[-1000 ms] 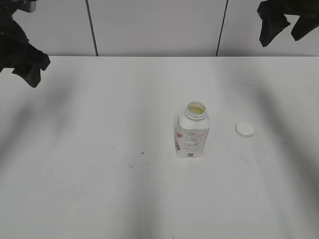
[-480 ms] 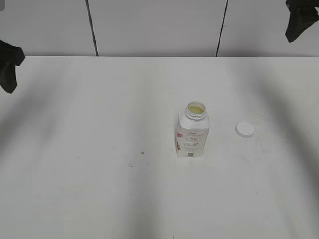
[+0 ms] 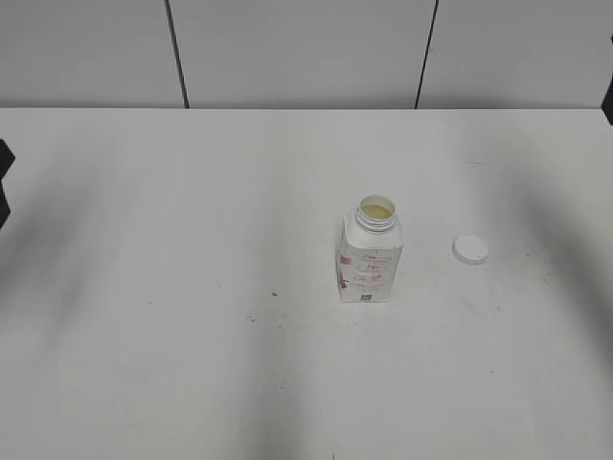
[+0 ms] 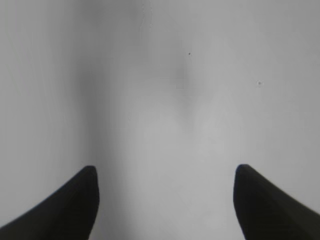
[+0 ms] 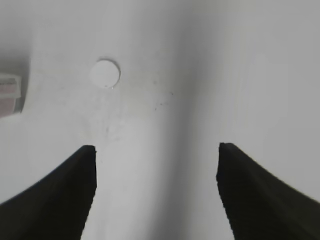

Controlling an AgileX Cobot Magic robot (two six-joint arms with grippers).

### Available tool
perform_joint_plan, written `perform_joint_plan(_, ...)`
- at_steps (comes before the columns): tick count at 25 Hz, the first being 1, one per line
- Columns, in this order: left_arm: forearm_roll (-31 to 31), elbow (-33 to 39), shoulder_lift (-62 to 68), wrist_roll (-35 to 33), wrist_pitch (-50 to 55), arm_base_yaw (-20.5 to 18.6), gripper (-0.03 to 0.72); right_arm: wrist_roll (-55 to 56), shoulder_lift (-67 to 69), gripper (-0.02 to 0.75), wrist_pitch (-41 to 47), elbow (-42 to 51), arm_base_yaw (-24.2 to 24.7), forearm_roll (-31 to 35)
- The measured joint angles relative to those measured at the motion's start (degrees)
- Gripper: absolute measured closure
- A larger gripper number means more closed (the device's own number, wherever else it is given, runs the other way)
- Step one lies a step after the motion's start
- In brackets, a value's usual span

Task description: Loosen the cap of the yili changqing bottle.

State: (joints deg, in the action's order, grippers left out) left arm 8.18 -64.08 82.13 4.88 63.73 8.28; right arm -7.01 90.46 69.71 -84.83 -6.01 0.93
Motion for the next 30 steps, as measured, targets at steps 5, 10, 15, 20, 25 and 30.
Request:
perform_joint_plan(5, -0.1, 5.6, -5.1, 0.0, -0.3, 0.0, 0.176, 0.0, -6.8, 0.15, 0.0, 9.2, 0.0, 0.1)
perform_joint_plan(10, -1.4, 12.6, -10.6, 0.0, -1.9, 0.0, 0.176, 0.0, -13.5, 0.15, -0.9, 18.4, 0.0, 0.1)
perform_joint_plan(15, -3.9, 18.6, -16.2, 0.0, -3.3, 0.0, 0.176, 0.1, -20.6, 0.15, -4.2, 27.7, 0.0, 0.1)
perform_joint_plan(20, -4.3, 23.8, -22.5, 0.0, -4.3, 0.0, 0.176, 0.1, -27.5, 0.151, -5.2, 35.1, 0.0, 0.2)
perform_joint_plan(25, -4.5, 28.3, -28.3, 0.0, -4.3, 0.0, 0.176, 1.1, -34.0, 0.151, -6.1, 40.9, 0.0, 0.2)
perform_joint_plan(30, -5.4, 31.3, -34.5, 0.0, -4.3, 0.0, 0.176, 1.7, -40.8, 0.151, -6.4, 45.8, 0.0, 0.2)
